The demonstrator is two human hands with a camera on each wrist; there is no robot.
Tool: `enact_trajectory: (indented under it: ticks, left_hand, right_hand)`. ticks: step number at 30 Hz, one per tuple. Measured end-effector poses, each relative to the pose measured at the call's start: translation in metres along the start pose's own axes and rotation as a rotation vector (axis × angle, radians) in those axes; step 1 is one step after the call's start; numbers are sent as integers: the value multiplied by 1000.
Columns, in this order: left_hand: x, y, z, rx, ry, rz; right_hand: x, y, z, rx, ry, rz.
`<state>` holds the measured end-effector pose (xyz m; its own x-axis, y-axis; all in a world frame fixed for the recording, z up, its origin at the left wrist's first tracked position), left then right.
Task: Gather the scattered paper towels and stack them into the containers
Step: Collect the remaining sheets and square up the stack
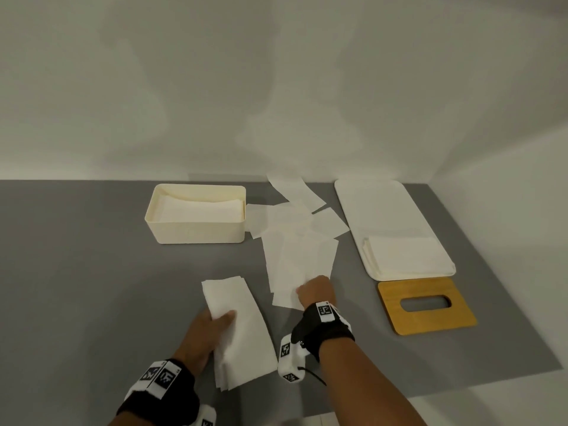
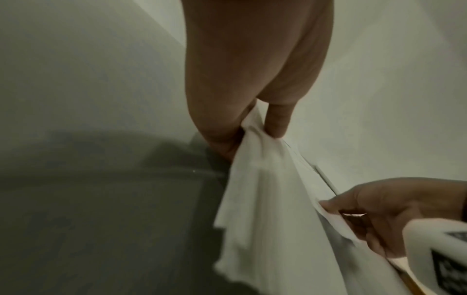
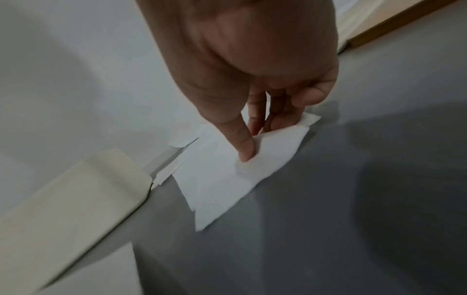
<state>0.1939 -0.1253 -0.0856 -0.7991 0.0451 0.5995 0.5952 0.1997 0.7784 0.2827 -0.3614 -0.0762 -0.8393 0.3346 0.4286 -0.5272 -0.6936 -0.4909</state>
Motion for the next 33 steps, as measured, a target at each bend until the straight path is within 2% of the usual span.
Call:
enact_trajectory:
  ticks: [4, 7, 10, 12, 15, 19, 22, 27, 31, 33]
  left_hand:
    - [-7, -4, -1, 70, 62, 64]
    - [-9, -9, -2, 10, -1, 71]
    - [-9, -12, 0, -20, -18, 88]
    - [-11, -11, 1, -13, 10, 113]
    - [-11, -9, -1, 17, 34, 169]
    - [-8, -4, -1, 66, 72, 238]
    - [-7, -3, -1, 55, 112, 257]
    - [-8, -6, -2, 86, 127, 220]
    - [-9, -4, -5, 177, 10, 197]
    - [-7, -2, -7, 132, -20, 181]
  right_hand:
    - [8, -4, 6, 11, 66, -21]
    - [10, -7, 7, 40, 22, 31]
    - [22, -13, 12, -73, 25, 106]
    - [39, -13, 12, -241, -41, 134]
    - [75, -9, 7, -512, -223, 153]
    - [101, 2, -11, -643, -356, 137]
    - [106, 6, -15, -658, -351, 153]
    - [108, 2, 4, -675, -366, 265]
    - [115, 3, -4, -462, -415, 316]
    - [119, 3, -14, -307, -440, 359]
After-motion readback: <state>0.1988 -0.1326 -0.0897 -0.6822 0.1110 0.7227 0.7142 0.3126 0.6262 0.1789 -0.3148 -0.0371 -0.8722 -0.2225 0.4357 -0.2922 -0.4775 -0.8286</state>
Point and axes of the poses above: each hand's wrist, its own x-axis away from the middle knuckle, its own z-axis out of the back of the hand, y = z × x, the point moved 3 cm from there along -x, towards the middle knuckle, and after that the axes turned 6 degrees about z, right-handed, at the moved point
